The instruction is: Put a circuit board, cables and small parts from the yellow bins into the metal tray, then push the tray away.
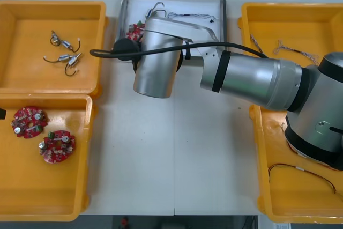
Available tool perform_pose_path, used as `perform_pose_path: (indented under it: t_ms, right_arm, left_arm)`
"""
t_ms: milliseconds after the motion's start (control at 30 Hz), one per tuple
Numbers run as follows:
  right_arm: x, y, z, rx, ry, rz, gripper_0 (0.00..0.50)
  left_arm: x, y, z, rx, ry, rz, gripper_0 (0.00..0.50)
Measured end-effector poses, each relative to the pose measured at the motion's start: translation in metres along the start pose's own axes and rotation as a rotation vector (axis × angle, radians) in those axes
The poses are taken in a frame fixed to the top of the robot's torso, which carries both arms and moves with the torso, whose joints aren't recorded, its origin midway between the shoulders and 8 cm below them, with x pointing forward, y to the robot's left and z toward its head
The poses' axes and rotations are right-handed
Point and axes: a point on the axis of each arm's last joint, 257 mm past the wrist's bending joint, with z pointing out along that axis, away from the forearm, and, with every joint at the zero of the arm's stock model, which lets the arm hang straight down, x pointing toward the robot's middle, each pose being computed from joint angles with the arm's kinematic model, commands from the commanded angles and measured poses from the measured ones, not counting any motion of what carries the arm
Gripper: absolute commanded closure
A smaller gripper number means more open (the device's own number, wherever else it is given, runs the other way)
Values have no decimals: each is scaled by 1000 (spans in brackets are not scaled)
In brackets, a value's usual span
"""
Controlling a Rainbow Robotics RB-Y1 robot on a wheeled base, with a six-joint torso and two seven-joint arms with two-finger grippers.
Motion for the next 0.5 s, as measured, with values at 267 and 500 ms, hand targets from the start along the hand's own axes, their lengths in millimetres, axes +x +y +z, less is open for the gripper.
perform_pose_path:
  t_ms: [267, 500]
  right_arm:
    - [6, 15, -51, -126, 12, 144, 0]
    - [41, 38, -91, -219, 91, 210, 0]
  left_arm:
    - [0, 0, 0, 0, 0, 0, 0]
    - [0, 0, 0, 0, 0, 0, 0]
